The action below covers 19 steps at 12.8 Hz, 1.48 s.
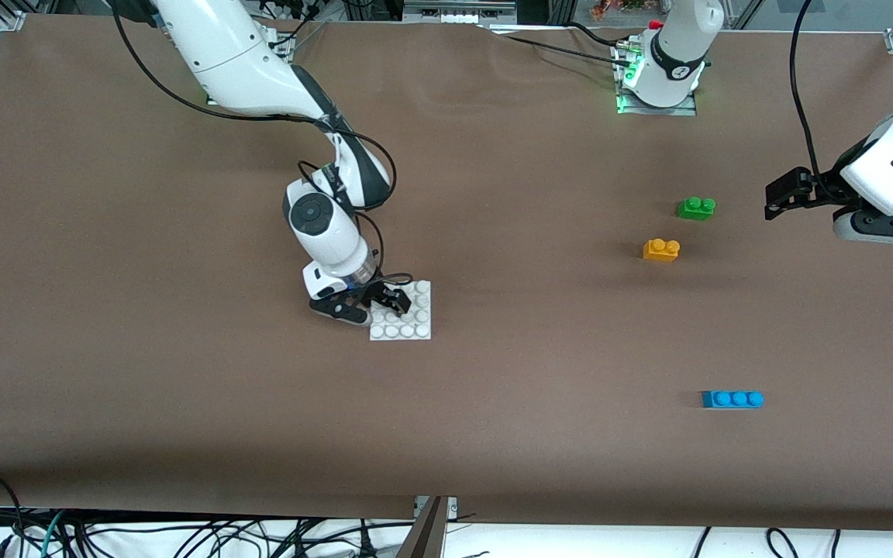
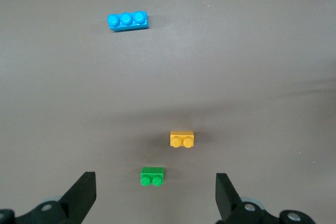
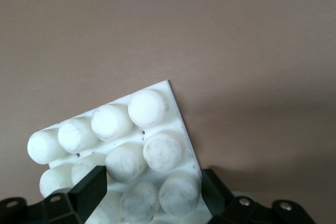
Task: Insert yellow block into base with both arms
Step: 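Slide the white base plate toward the table middle with the right gripper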
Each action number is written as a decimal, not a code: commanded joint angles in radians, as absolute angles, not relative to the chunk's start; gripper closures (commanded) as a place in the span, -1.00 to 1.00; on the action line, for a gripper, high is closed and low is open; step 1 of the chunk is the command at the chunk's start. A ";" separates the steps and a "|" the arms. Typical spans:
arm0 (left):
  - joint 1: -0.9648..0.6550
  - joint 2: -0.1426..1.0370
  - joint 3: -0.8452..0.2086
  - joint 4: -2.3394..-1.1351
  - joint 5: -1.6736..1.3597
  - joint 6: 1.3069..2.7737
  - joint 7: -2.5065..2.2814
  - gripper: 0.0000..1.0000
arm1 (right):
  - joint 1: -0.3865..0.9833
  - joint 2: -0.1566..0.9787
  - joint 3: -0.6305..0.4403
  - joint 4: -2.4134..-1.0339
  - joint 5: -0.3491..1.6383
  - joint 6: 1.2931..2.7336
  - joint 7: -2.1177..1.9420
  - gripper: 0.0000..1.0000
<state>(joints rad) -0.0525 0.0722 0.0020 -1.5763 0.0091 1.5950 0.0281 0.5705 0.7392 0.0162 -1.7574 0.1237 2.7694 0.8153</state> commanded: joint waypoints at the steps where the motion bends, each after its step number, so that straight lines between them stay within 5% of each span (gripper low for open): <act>1: -0.051 0.084 0.002 -1.543 0.026 1.571 0.043 -1.00 | 0.624 0.811 0.000 -1.678 0.127 2.775 0.885 -0.64; 19: -0.046 0.084 0.003 -1.545 0.025 1.571 0.041 -1.00 | 0.814 0.882 -0.029 -1.536 0.071 2.773 1.092 -0.62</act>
<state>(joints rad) -0.0516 0.0722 0.0057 -1.5763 0.0091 1.5930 0.0281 0.7906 0.8371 -0.0141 -1.5954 0.1081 2.7693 1.0814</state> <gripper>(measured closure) 0.000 0.189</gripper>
